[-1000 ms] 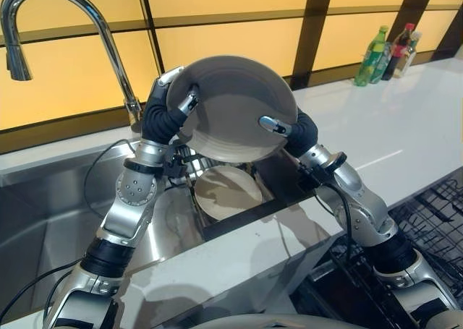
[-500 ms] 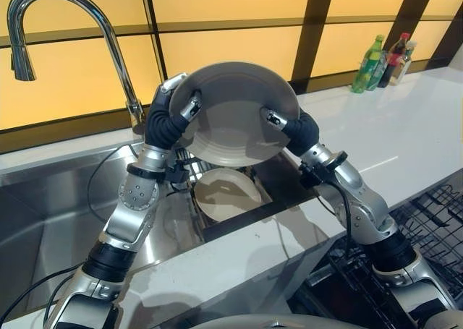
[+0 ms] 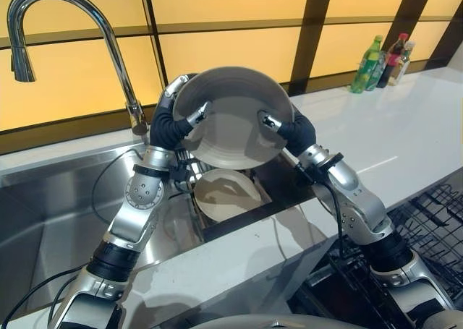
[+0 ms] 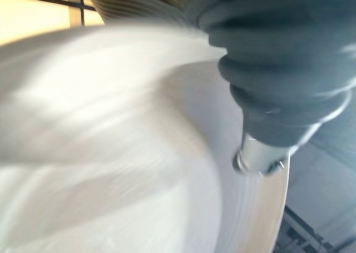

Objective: Pick up plates and place into dishwasher.

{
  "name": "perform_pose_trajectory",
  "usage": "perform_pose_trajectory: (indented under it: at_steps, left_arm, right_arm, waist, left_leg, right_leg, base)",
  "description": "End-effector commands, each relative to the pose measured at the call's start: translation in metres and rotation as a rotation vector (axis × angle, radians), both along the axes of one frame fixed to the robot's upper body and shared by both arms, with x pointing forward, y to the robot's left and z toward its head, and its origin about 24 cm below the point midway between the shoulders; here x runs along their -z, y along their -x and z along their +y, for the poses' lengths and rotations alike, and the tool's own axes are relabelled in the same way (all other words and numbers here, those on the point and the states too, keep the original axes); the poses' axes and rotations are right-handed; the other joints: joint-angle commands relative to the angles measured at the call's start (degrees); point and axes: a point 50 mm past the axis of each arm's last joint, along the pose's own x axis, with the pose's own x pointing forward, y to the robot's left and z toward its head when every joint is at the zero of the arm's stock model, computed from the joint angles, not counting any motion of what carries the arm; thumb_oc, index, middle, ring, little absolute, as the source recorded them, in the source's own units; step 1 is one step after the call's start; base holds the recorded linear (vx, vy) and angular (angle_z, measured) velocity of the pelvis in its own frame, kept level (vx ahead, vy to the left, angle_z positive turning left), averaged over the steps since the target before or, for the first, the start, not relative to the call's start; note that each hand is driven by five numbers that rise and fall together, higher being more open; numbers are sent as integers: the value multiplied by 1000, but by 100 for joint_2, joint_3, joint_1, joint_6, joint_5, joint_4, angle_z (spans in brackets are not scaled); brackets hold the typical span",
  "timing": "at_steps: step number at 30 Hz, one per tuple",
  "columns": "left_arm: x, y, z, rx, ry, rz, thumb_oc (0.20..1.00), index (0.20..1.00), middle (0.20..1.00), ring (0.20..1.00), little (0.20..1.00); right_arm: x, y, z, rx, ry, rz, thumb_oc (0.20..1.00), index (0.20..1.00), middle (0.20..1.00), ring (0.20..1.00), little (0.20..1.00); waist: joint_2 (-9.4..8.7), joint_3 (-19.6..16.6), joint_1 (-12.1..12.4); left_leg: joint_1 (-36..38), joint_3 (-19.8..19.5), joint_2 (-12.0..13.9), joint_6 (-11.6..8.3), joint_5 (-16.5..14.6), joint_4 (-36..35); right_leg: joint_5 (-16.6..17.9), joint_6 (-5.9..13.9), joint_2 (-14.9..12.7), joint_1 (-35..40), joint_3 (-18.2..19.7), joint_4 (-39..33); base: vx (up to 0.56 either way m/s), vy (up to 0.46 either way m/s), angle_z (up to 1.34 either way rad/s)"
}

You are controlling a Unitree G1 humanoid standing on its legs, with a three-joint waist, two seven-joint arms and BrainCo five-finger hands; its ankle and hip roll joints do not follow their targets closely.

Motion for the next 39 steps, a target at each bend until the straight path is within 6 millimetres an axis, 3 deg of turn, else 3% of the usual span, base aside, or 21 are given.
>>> perform_pose_trajectory:
  at_steps: [1,5,11,20,24,29,34,39]
  left_arm:
    - [-31,-4,28,-136,146,-141,1000,1000,1000,1000,1000]
    - [-39,2,45,-250,166,-207,1000,1000,1000,1000,1000]
    - [-42,5,58,-288,201,-214,1000,1000,1000,1000,1000]
    - [-37,10,64,-296,184,-205,1000,1000,1000,1000,1000]
    - [-36,16,82,-392,176,-195,1000,1000,1000,1000,1000]
    - [-42,15,92,-426,189,-203,1000,1000,1000,1000,1000]
    - [-43,20,100,-468,192,-229,1000,1000,1000,1000,1000]
    - [-37,19,109,-495,191,-186,1000,1000,1000,1000,1000]
  right_arm:
    - [-39,2,-26,140,-23,-202,200,200,200,200,200]
    - [-42,4,-54,323,-7,-244,200,200,200,200,200]
    - [-42,9,-85,485,1,-274,200,200,200,200,200]
    - [-22,28,-139,778,104,-259,200,200,200,200,200]
    - [-21,33,-158,867,136,-270,200,200,200,200,200]
    - [-27,30,-170,1003,148,-311,200,200,200,200,200]
    - [-29,33,-184,1110,187,-329,200,200,200,200,200]
    - [-26,35,-200,1157,307,-271,200,200,200,200,200]
  waist:
    - [6,0,-76]
    - [16,-2,-168]
    - [38,22,-312]
    - [-14,139,-647]
    - [-54,255,-575]
    - [-9,416,-440]
    - [-58,459,-279]
    - [-12,346,-319]
  left_leg:
    - [-91,-68,8,178,-507,152]
    - [-92,-40,-23,191,-527,121]
    - [-63,10,-104,245,-563,99]
    - [-15,265,-161,320,-628,34]
    - [102,805,5,273,-631,34]
    - [-88,897,163,346,-419,103]
    - [-337,757,412,52,-187,294]
    - [-334,721,692,-176,-54,265]
  right_leg:
    - [-201,187,-175,-180,-348,315]
    - [-186,224,-218,-205,-325,309]
    - [-158,303,-292,-293,-212,407]
    - [-14,495,-410,-519,-86,578]
    - [29,621,-637,-568,-850,725]
    - [-198,555,-534,-704,-830,1688]
    - [-438,371,-410,-372,-905,1100]
    - [-467,202,-172,-110,-931,701]
  base:
    - [-80,37,-2]
    - [-38,46,-5]
    - [-27,68,-7]
    - [-10,54,-8]
    - [-85,-79,-36]
    - [-188,-127,-72]
    - [-91,-242,-39]
    - [9,-203,-16]
